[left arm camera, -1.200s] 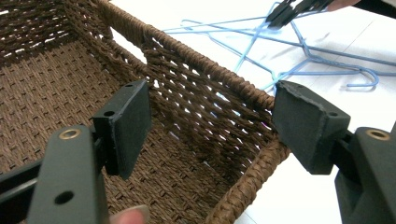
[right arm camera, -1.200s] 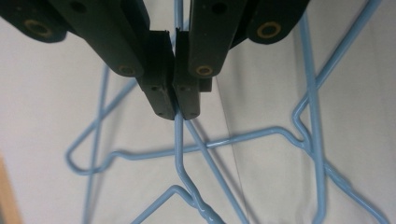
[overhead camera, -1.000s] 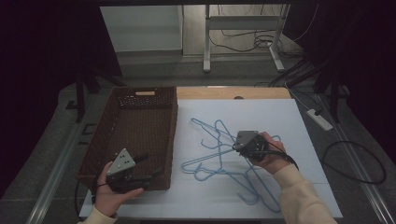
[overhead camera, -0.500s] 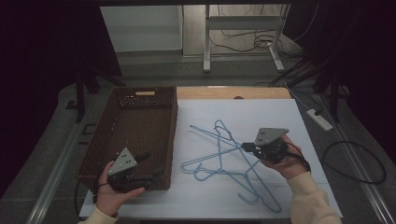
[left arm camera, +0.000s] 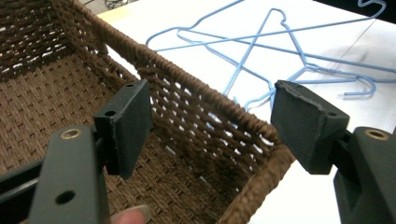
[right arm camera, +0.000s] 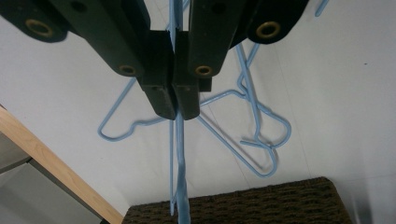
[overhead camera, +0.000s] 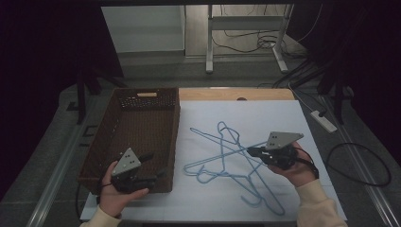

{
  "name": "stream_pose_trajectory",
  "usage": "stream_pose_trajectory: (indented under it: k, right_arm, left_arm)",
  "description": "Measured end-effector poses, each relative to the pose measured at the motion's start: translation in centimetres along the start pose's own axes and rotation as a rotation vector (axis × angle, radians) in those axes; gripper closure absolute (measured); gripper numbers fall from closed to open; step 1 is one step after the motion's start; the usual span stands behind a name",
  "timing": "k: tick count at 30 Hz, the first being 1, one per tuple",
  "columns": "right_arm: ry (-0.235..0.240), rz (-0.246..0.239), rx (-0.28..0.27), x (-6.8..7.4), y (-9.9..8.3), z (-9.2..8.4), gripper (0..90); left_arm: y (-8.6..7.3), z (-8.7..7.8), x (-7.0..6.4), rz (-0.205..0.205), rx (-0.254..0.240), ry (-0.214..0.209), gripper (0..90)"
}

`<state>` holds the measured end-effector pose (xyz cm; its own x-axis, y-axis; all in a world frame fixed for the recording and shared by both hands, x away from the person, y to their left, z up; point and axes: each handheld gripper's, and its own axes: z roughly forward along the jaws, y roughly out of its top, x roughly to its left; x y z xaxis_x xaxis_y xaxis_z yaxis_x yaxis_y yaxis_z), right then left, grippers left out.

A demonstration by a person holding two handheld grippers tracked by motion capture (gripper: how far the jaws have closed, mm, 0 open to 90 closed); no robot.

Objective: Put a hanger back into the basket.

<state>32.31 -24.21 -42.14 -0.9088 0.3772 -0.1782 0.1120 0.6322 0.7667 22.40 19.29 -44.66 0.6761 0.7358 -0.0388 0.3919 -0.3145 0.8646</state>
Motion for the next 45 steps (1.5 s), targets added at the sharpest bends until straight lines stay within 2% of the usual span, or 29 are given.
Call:
stream_pose_trajectory:
  k: [9,17,24,30,33,36,40,45]
  right_arm:
    - [0.026,0.027,-0.038,0.2,0.0,-0.6,87.5]
    - [0.056,0.05,-0.059,0.1,0.0,-0.8,87.5]
    - [0.074,0.062,-0.07,0.1,0.0,-0.8,87.5]
    - [0.084,0.072,-0.075,0.1,0.0,-0.9,87.5]
    - [0.088,0.075,-0.075,0.0,0.0,-0.9,87.5]
    - [0.093,0.077,-0.077,0.0,-0.1,-0.8,87.5]
    - [0.1,0.077,-0.077,0.1,0.0,-0.8,87.5]
    - [0.112,0.08,-0.088,0.1,0.0,-1.0,87.5]
  left_arm:
    - [2.1,0.9,-0.8,0.027,-0.011,-0.023,29.2]
    - [3.8,2.2,-1.2,0.043,-0.001,-0.046,29.2]
    - [5.7,4.1,-1.7,0.08,0.019,-0.076,29.4]
    - [7.3,5.8,-1.7,0.083,0.031,-0.114,30.2]
    - [8.0,6.7,-1.7,0.095,0.044,-0.117,30.6]
    - [8.4,7.6,-1.5,0.102,0.049,-0.131,30.8]
    - [8.7,8.5,-1.6,0.128,0.065,-0.138,31.1]
    - [9.2,9.9,-2.0,0.172,0.091,-0.166,31.8]
